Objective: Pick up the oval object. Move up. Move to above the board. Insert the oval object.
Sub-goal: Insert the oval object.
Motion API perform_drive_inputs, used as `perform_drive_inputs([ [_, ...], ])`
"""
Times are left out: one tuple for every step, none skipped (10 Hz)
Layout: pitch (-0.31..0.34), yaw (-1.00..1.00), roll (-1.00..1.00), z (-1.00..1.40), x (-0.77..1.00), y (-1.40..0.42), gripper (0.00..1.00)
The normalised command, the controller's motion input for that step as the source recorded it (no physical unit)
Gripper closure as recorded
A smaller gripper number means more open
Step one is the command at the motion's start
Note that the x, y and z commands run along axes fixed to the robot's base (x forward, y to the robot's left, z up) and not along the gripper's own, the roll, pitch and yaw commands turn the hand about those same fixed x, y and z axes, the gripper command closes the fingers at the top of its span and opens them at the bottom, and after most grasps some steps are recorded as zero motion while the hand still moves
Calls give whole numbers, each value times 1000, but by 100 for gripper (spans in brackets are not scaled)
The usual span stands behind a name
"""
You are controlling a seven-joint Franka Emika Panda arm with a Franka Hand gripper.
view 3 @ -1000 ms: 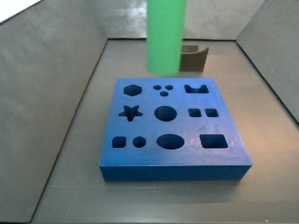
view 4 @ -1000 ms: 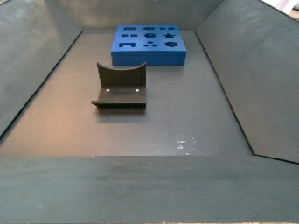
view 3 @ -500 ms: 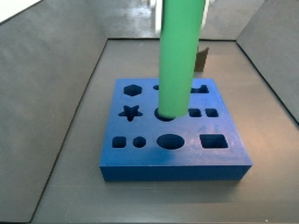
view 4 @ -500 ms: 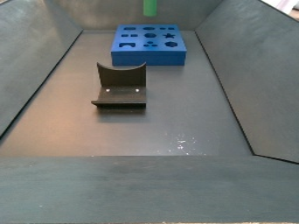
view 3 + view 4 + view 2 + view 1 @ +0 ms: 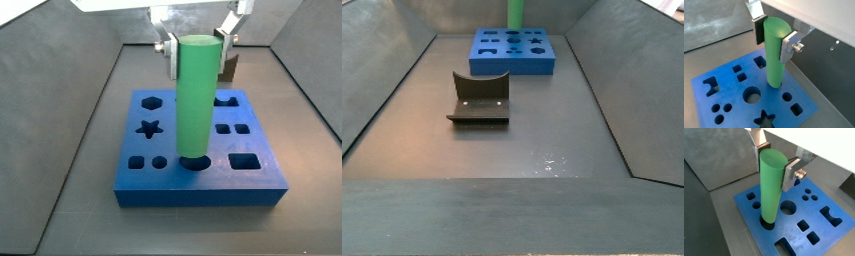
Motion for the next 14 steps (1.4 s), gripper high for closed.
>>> perform_drive_inputs([
  [0,123,0,-100,117,0,100],
  [0,11,0,-9,3,0,100],
  [-23,69,0,-94,109,-111,100],
  [-39,97,0,-151,146,-183,100],
  [-50,100,0,-189,146,-191,100],
  [-56,109,0,-191,154,-143,100],
  [-51,94,9,-274,29,-49,100],
  [-37,0,84,-440,-206,0,100],
  [-16,0,113,-471,-420,46,100],
  [-21,0,99,-440,-417,57,100],
  [-4,0,97,-443,-389,6,100],
  [-49,0,116,-514,-260,-46,100],
  [-73,0,201,-697,-154,-191,100],
  [-90,0,266,-803,-80,-246,100],
])
